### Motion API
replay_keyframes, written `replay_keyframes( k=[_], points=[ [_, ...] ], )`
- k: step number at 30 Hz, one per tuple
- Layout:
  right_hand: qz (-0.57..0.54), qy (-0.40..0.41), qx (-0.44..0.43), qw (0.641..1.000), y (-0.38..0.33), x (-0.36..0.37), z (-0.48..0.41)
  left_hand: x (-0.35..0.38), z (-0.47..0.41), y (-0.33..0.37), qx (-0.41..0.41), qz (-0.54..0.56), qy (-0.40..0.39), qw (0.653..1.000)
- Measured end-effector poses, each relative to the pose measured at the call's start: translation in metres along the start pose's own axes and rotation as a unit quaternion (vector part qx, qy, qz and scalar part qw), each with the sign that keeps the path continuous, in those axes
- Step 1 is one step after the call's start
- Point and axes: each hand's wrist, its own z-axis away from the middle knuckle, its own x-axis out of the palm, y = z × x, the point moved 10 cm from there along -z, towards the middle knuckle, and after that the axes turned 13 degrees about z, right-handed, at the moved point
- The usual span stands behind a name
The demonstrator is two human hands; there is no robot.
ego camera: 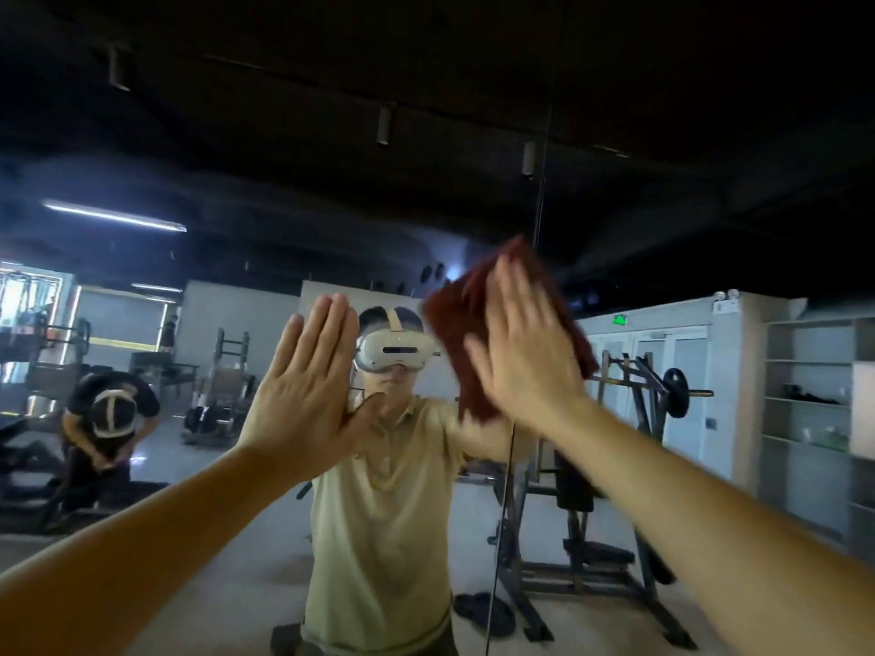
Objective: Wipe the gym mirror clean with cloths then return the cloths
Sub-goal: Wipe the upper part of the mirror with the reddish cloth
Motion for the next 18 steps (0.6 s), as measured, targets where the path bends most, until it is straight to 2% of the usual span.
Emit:
replay_keyframes(
  k=[3,6,11,18],
  points=[
    [-0.049,-0.015,0.146,0.988,0.044,-0.015,-0.075,0.004,0.001,-0.001,0.005,0.004,0.004,1.000],
    [-0.073,0.013,0.195,0.978,0.027,-0.018,-0.083,0.005,0.000,-0.002,0.011,0.017,-0.004,1.000],
    [-0.081,0.076,0.118,0.987,-0.037,-0.004,-0.013,0.001,0.003,-0.001,0.036,0.052,-0.016,0.998],
    [-0.116,0.028,0.048,0.992,-0.133,0.023,0.116,0.000,0.002,-0.001,0.039,0.059,-0.025,0.997]
  ],
)
